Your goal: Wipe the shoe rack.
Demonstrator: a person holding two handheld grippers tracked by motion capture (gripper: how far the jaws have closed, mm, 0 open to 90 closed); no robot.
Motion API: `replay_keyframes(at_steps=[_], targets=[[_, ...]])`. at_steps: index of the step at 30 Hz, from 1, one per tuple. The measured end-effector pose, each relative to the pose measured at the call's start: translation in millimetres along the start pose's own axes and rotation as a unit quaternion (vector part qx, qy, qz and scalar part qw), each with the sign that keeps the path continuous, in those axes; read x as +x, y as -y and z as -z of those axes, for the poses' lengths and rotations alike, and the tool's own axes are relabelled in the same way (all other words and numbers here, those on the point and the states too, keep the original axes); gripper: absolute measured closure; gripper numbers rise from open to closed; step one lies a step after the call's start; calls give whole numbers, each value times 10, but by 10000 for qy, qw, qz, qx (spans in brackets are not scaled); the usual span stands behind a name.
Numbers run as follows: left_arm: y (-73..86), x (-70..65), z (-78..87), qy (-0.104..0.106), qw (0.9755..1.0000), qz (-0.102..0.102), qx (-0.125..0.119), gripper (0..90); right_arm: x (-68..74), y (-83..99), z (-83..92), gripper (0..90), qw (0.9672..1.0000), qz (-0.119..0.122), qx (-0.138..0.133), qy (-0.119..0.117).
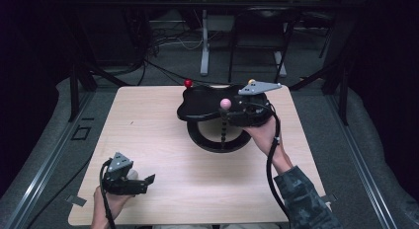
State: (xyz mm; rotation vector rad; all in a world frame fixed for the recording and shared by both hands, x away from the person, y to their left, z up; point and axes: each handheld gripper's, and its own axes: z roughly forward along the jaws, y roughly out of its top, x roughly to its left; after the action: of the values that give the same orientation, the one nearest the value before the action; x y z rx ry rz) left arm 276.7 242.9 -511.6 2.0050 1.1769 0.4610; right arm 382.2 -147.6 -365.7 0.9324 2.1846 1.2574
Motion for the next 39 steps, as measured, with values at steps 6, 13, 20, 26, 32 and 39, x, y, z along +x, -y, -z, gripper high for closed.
replay_keyframes(at_steps=[6, 13, 20, 26, 32, 39], targets=[[125, 208, 101, -325, 9990, 197, 241, 43, -24, -32, -158, 431, 9999, -66, 93, -45], [298, 454, 104, -735, 9938, 535, 641, 49, -32, -1, -212, 592, 9998, -43, 179, -94], [417, 590, -77, -887, 9861, 665, 1241, 157, -33, 17, -218, 596, 9999, -63, 95, -101], [453, 658, -212, -766, 9835, 755, 1451, 303, -31, 23, -218, 597, 9999, -43, 101, -94], [420, 661, -236, -727, 9851, 739, 1374, 463, -32, 23, -220, 598, 9999, -25, 112, -85], [377, 612, -271, -635, 9867, 665, 1338, 732, -30, 25, -221, 598, 9999, -22, 115, -76]])
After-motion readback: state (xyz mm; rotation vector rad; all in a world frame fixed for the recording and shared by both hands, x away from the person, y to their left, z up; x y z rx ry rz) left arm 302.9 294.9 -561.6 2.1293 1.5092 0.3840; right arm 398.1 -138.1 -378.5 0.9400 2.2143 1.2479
